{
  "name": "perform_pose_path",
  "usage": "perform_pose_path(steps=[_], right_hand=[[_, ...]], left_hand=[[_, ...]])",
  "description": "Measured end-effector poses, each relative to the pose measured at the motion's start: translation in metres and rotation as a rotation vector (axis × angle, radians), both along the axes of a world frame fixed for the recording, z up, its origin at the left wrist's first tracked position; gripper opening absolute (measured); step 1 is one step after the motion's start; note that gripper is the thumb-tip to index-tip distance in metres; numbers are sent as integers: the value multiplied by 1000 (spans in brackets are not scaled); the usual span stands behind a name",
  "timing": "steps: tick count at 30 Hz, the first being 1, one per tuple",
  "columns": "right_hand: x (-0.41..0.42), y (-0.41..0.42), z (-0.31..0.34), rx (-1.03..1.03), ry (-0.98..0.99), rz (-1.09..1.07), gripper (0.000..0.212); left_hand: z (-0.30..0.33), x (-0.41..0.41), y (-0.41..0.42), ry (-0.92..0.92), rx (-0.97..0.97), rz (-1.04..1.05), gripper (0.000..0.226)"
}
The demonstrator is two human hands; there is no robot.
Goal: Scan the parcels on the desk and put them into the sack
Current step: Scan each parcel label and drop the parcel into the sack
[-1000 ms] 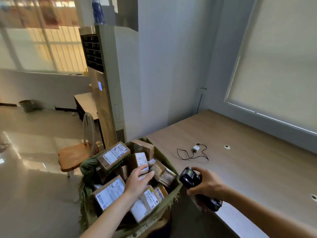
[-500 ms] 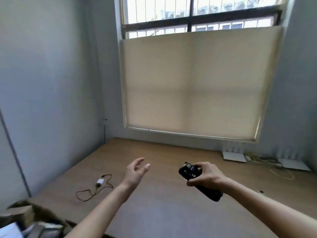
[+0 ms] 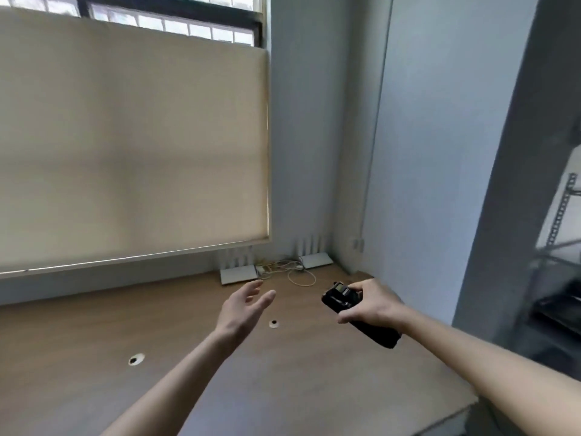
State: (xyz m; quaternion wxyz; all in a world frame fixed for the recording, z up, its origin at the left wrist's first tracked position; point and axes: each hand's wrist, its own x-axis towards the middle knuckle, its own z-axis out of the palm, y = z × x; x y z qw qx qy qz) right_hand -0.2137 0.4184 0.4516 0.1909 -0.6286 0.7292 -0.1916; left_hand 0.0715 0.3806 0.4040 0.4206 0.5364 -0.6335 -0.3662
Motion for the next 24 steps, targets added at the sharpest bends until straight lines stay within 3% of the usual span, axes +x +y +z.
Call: perform_pose_path(steps=[8,16,24], right_hand=[[-103,-57,-50,71,-35,-166,61],[-164,-173,-93,165,-57,-251,51],[-208,-284,-135,219,-75,-303,57]], left_hand=[[-37,-112,-103,-48,82,-124,57],[-92,-181,-249,-85,168,-202,57],[-138,-236,-368,-146,249,-247,56]])
